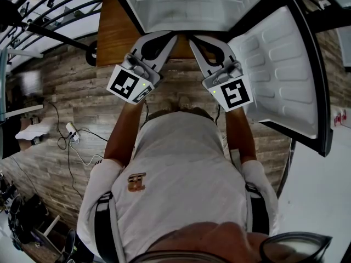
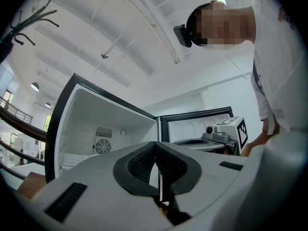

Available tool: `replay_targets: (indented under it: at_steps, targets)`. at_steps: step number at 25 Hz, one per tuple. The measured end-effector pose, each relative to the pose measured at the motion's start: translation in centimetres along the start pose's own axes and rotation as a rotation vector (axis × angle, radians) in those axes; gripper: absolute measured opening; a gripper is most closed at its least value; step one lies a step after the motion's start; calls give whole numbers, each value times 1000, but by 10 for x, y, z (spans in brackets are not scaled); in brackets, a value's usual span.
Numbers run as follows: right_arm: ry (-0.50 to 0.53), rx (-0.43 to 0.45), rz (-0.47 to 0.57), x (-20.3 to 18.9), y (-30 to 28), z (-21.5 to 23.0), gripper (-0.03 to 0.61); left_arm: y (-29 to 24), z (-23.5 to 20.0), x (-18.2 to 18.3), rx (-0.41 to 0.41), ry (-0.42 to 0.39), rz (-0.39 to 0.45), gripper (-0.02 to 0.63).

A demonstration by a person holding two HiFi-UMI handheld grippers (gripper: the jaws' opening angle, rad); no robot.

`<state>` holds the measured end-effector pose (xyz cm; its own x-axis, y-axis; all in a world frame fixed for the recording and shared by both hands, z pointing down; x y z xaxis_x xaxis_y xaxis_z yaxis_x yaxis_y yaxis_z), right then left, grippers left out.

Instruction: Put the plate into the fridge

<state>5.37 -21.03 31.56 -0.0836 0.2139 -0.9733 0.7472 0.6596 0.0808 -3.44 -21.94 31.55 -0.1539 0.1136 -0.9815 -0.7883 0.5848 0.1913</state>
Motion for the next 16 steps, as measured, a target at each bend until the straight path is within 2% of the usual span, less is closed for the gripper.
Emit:
replay_targets:
  at_steps: [16]
  targets:
    - [-13, -16, 3, -3, 1, 0, 32, 1, -1, -4, 0, 11, -1, 18]
Point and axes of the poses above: the fingertips, and each gripper's own axes: y backward along the fingers, z to its right, x out of its top, the point moved 4 cm from there along y, backward along the fingers
